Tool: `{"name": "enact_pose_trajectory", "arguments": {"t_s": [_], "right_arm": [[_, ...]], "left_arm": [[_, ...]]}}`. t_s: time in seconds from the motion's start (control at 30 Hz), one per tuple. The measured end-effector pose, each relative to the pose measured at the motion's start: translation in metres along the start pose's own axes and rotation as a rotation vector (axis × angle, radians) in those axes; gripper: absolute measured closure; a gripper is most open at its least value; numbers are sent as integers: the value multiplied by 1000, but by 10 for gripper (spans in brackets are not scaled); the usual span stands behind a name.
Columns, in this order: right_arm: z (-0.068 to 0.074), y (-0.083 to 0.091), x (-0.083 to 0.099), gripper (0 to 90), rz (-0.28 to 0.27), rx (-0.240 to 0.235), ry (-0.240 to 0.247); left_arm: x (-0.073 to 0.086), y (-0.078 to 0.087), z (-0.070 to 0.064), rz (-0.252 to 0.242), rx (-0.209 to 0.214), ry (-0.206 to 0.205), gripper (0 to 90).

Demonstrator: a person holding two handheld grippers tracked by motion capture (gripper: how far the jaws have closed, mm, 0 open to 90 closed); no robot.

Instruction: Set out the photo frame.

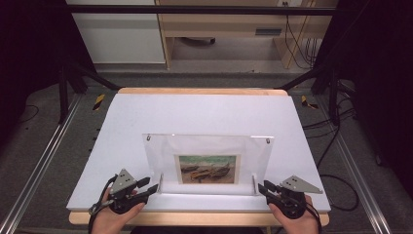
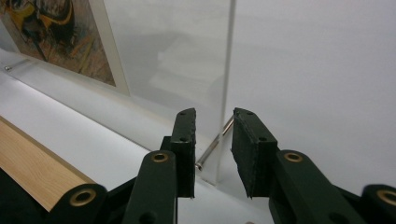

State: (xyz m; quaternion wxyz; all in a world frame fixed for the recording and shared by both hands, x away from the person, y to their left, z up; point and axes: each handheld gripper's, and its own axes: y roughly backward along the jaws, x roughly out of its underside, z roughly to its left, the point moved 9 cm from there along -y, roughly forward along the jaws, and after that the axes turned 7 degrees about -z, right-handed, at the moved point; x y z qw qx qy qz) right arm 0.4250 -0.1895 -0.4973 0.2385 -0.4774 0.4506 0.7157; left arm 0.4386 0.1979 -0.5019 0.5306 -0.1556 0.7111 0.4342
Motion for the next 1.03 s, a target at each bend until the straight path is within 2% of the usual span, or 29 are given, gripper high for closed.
{"name": "enact_pose_trajectory", "arguments": {"t_s": [0.03,0.13,0.17,0.2,0.23,0.27,0.3,0.33,0.37,0.4,0.43,0.47,0.5,0.53,0.63,0.67,0.77,0.83,0.87,0.97,1.03], "right_arm": [[0,0,0,700,0,0,0],[-14,10,-2,683,-20,49,0],[-14,10,-2,683,-20,49,0],[-24,10,-4,668,-31,85,-2],[-24,10,-4,668,-31,85,-2],[-32,7,-8,650,-45,111,-3],[-32,7,-8,650,-45,111,-3],[-40,1,-11,623,-46,137,-5],[-40,1,-11,623,-46,137,-5],[-48,-6,-14,587,-52,165,9],[-51,-10,-15,557,-50,176,8],[-55,-14,-16,526,-54,184,16],[-55,-14,-16,526,-54,184,16],[-64,-22,-16,471,-52,207,22],[-72,-29,-19,418,-65,227,16],[-82,-35,-22,344,-70,249,16],[-96,-43,-24,268,-72,285,-24],[-100,-46,-24,256,-73,294,-30],[-107,-48,-20,232,-58,305,-42],[-110,-44,-17,225,-68,307,-66],[-111,-42,-17,221,-72,308,-63]], "left_arm": [[0,0,0,0,0,0,532],[-2,13,22,-35,-49,23,516],[-2,13,22,-35,-49,23,508],[-4,16,36,-59,-82,46,500],[-4,16,36,-59,-82,46,489],[-7,15,47,-78,-100,57,484],[-7,15,47,-78,-100,57,479],[-11,11,55,-97,-112,59,471],[-11,11,55,-97,-112,59,465],[-13,5,61,-105,-123,50,454],[-13,5,61,-105,-123,50,441],[-16,-3,66,-113,-125,45,423],[-16,-3,66,-113,-125,45,400],[-18,-10,70,-121,-130,39,376],[-20,-18,76,-123,-135,37,323],[-21,-22,79,-125,-135,44,310],[-26,-33,89,-142,-148,62,287],[-26,-34,92,-150,-151,73,265],[-27,-33,96,-161,-157,90,243],[-27,-27,101,-179,-178,90,220],[-27,-25,103,-176,-181,91,204]]}}
